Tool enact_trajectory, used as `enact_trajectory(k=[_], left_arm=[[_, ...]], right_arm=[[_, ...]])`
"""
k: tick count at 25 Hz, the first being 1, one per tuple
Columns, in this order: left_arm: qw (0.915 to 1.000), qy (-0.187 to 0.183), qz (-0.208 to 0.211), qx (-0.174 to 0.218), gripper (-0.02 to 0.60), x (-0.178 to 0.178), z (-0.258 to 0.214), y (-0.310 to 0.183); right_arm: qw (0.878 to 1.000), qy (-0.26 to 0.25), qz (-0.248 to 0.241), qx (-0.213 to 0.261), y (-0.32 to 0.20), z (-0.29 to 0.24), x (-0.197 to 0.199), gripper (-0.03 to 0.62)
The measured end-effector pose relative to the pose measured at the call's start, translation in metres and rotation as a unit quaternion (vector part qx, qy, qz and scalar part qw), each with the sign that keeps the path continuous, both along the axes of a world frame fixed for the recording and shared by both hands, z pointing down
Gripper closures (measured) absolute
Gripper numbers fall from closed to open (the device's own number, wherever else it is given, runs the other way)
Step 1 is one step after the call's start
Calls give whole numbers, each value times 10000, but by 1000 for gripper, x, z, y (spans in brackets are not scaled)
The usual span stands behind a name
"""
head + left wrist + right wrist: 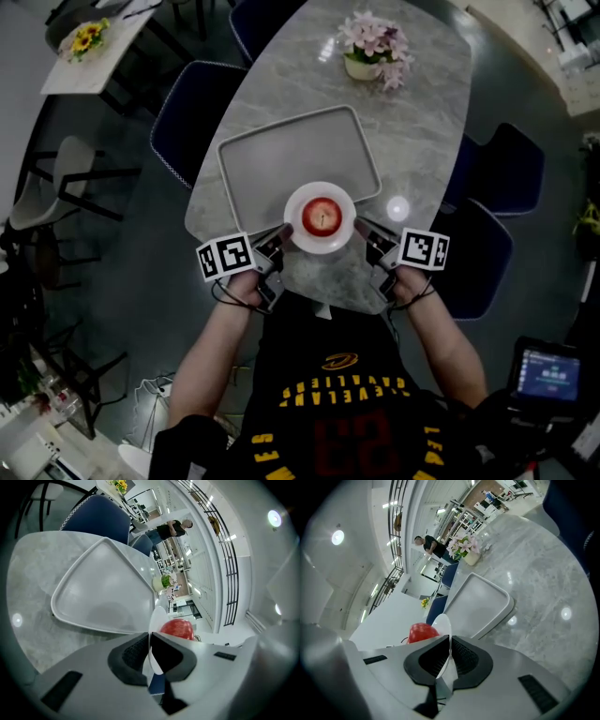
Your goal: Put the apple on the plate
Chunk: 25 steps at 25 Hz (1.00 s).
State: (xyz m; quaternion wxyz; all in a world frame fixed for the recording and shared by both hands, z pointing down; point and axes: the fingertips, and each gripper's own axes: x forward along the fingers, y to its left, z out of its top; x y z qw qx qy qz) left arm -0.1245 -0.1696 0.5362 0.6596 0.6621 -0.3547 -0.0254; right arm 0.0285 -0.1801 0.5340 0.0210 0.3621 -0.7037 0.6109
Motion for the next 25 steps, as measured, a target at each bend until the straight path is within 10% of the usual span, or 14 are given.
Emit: enact_trajectory(k=[25], left_arm=[[9999,-23,-43,-125,558,-35,27,-108]], right_arm=[[9999,144,-33,55,-109,20,-35,568]])
